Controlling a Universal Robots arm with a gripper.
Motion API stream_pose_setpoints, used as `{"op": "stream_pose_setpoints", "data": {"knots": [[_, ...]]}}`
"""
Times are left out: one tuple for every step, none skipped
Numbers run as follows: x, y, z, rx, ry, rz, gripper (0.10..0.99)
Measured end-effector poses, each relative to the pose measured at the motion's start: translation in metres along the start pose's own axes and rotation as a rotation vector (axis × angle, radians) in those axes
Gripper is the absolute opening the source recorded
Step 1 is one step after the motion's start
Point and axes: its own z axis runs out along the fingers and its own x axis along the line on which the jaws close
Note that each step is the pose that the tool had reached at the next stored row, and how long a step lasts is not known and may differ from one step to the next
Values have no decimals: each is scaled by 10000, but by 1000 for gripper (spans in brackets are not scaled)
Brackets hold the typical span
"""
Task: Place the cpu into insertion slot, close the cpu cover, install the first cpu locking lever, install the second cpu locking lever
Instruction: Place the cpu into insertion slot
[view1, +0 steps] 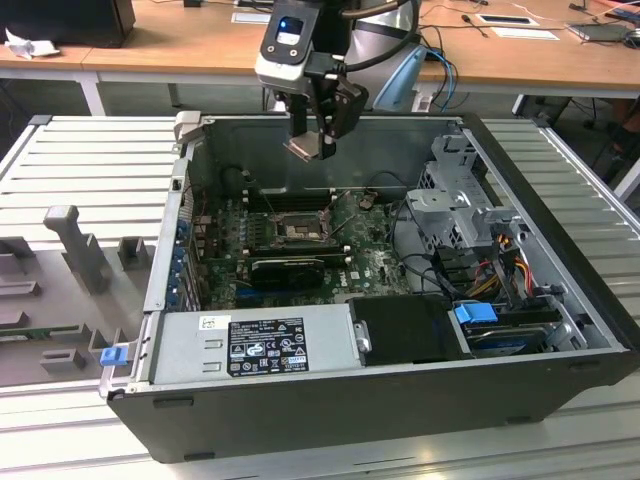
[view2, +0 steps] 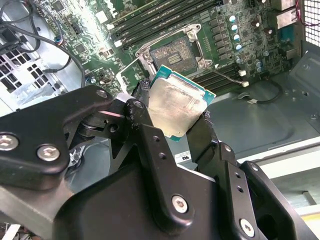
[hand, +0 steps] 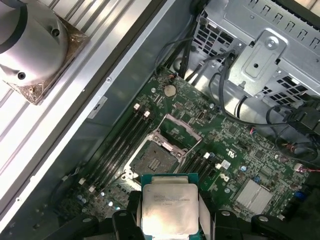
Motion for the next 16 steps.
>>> {"op": "stream_pose_setpoints", "data": {"knots": [[0, 0, 0, -1, -6, 60, 541], [0, 0, 1, -3, -11, 126, 541], [0, 0, 1, -4, -16, 182, 541], [0, 0, 2, -6, -21, 239, 541], [0, 0, 3, -7, -31, 355, 541], [0, 0, 4, -10, -40, 450, 541], [0, 0, 6, -12, -46, 535, 541], [0, -1, 7, -14, -60, 676, 541], [0, -1, 8, -15, -67, 756, 541], [0, -1, 9, -19, -85, 959, 541], [0, -1, 10, -21, -95, 1075, 541], [0, -1, 10, -23, -102, 1151, 541], [0, -1, 10, -26, -114, 1288, 541], [0, -1, 10, -28, -121, 1369, 541], [0, -1, 11, -30, -128, 1457, 541], [0, -1, 15, -31, -133, 1526, 541]]}}
